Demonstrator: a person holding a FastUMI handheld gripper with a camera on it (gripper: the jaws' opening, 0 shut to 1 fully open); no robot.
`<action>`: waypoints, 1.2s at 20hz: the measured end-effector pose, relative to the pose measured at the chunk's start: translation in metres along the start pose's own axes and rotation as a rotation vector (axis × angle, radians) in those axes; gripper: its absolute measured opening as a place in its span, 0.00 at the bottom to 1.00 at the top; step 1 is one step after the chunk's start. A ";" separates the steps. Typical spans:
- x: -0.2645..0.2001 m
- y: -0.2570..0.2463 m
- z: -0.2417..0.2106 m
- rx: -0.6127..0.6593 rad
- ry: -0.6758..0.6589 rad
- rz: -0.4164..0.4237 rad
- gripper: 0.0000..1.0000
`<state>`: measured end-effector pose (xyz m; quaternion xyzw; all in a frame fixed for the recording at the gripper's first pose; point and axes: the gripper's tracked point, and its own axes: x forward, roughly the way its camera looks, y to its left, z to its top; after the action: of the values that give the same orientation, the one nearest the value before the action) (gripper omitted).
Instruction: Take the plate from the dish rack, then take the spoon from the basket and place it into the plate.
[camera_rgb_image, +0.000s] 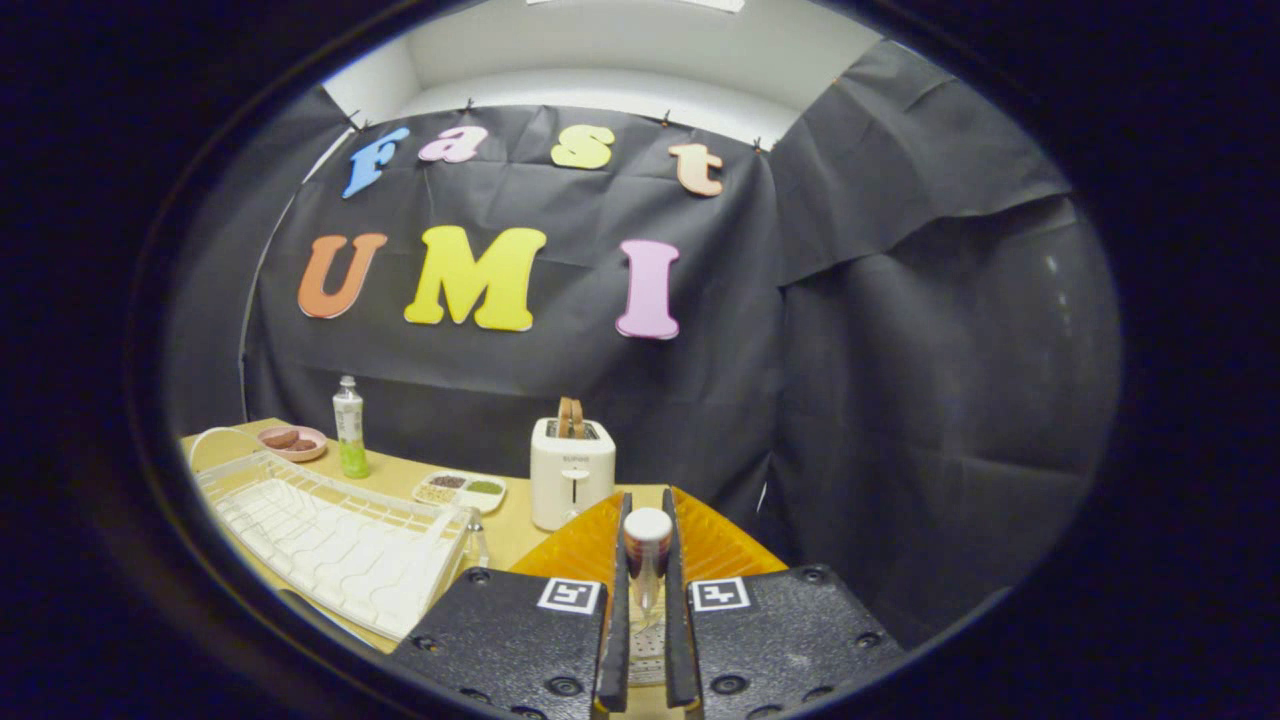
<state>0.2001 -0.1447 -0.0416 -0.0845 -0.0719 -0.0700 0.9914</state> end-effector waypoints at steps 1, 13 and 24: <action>-0.010 0.002 0.017 -0.012 -0.033 -0.002 0.20; -0.183 0.065 0.115 0.103 -0.128 0.061 0.19; -0.230 0.192 0.046 0.083 -0.027 0.297 0.20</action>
<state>-0.0025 0.0802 -0.0622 -0.0543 -0.0747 0.0816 0.9924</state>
